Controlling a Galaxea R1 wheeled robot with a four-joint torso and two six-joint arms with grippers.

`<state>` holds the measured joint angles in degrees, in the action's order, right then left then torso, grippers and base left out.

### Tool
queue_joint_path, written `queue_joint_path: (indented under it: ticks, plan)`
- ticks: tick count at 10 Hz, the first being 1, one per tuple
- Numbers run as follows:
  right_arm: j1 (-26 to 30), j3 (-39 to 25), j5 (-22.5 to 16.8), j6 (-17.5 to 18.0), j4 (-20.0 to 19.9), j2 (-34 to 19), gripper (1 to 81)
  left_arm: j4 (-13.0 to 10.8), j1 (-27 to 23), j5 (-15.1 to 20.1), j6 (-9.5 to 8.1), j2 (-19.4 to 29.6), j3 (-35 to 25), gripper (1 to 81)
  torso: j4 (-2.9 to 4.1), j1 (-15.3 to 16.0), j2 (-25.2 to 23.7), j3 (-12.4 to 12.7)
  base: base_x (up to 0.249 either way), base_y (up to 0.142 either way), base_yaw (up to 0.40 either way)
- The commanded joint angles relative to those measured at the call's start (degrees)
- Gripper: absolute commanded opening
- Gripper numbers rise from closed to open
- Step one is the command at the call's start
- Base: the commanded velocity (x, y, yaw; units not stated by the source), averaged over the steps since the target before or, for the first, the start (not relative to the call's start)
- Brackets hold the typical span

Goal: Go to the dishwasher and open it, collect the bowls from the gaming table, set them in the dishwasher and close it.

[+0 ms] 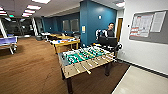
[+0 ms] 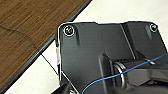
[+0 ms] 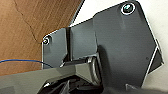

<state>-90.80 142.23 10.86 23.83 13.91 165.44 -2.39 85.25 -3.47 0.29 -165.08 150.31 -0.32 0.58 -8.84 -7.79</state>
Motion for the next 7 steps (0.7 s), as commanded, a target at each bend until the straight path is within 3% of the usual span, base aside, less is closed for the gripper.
queue_joint_path:
  ticks: [1, 7]
  plan:
    - [2.59, -0.82, -2.07, 0.07, 0.33, -0.35, 81.1, -0.34, -3.29, 2.68, 0.59, 0.63, 0.16, 81.1, 0.0, 0.0, 0.0, 0.0, 0.0, 0.0, 0.343]
    - [2.85, -0.56, -2.16, 0.07, 0.33, -0.17, 81.1, -0.25, -3.29, 2.86, 0.59, 0.45, 0.16, 81.1, 0.0, 0.0, 0.0, 0.0, 0.0, 0.0, 0.343]
